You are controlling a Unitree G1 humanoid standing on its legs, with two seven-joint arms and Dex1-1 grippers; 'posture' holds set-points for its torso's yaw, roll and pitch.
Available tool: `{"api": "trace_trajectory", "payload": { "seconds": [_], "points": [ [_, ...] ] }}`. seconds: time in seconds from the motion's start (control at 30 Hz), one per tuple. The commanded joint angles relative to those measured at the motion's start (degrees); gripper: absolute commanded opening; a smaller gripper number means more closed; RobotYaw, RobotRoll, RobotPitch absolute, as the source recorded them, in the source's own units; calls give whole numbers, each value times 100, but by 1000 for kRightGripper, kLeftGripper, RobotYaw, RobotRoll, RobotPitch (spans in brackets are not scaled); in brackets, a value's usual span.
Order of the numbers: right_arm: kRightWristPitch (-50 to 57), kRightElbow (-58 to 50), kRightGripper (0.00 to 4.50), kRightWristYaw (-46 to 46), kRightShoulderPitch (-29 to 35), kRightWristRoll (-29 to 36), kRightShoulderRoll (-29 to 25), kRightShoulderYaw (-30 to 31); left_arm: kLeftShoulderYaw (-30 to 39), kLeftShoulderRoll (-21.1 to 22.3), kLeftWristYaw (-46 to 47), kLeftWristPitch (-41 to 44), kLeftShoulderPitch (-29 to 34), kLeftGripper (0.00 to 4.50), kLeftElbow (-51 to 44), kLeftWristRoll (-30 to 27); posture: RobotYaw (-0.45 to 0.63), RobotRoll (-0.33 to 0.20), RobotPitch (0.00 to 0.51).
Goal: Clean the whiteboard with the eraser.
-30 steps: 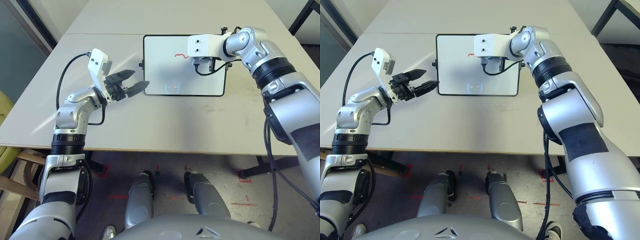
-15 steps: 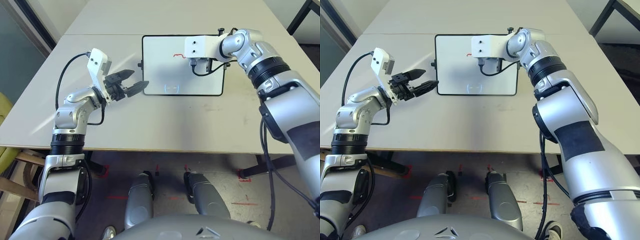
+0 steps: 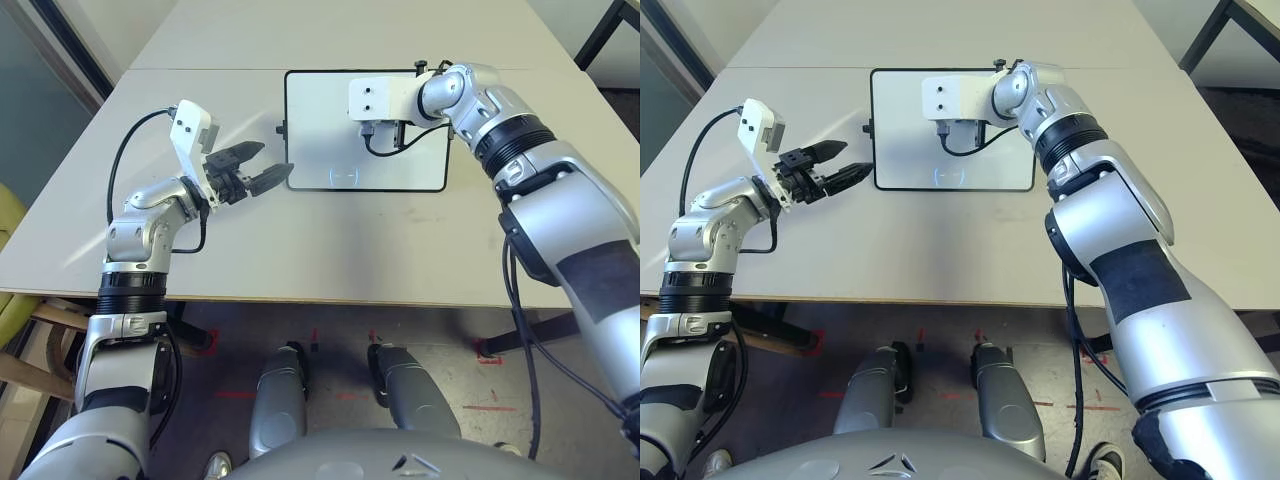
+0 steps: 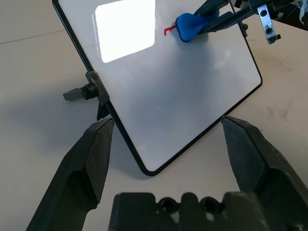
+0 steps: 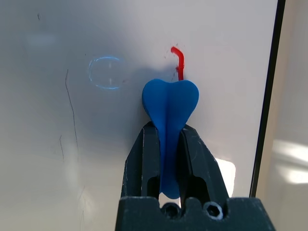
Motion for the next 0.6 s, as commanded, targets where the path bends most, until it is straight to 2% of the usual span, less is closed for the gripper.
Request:
{"api": "trace_trajectory", "payload": {
  "seconds": [0.03, 0.6],
  "points": [
    [58, 153, 302, -103, -102, -12, 139, 7, 63, 82, 65, 80, 128, 4500, -159, -23, -78, 0, 159],
    [338, 315, 302, -320, -287, 177, 429, -291, 114, 93, 140, 111, 215, 4500, -267, -49, -62, 0, 156]
  ]
}}
